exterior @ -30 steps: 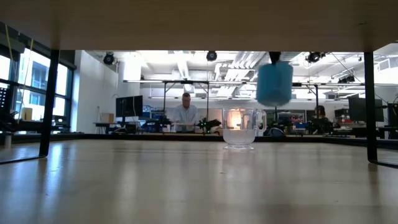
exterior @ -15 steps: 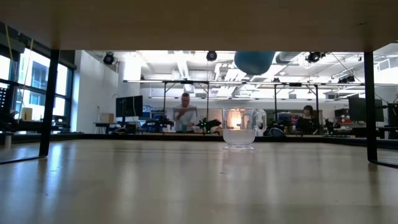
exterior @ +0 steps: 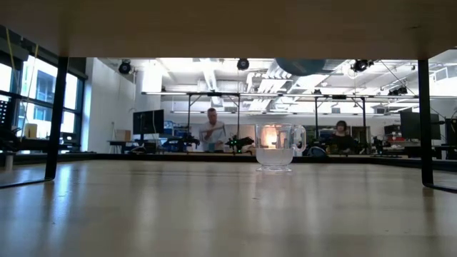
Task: Stack small to large cups/mugs on shelf
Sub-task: Put the blue mug on the shelf
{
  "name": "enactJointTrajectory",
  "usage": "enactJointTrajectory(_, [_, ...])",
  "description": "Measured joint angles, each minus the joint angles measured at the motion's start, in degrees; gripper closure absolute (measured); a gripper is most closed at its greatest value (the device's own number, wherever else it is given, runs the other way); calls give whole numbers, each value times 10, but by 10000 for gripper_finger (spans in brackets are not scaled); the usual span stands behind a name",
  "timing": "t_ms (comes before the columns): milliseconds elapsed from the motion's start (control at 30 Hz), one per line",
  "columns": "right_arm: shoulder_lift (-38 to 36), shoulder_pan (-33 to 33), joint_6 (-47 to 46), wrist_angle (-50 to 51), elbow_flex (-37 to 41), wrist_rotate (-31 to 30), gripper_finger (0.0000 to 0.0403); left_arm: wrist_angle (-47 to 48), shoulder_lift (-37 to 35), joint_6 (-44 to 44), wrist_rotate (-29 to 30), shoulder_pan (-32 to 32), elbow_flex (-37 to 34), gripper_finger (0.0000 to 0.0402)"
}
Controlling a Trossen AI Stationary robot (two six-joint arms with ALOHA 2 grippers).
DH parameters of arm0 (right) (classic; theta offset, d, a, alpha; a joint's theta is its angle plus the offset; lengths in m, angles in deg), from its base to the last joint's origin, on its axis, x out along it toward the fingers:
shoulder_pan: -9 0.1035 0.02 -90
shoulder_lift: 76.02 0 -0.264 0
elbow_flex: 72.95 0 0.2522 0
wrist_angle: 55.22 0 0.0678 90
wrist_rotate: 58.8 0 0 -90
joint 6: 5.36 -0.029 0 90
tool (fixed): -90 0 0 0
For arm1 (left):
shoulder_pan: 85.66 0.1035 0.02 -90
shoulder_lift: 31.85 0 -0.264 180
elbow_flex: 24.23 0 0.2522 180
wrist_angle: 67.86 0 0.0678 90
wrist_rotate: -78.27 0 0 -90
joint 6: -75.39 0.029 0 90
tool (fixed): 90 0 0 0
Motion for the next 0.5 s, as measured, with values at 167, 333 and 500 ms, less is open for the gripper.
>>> enactJointTrajectory(167, [0,31,-27,0,0,0,403,0,0,0,0,0,0,277])
enactJointTrajectory(333, [1,59,-50,-10,-7,0,403,0,0,0,9,0,0,277])
enactJointTrajectory(500, [1,79,-64,-31,-23,0,403,0,0,-2,14,0,0,277])
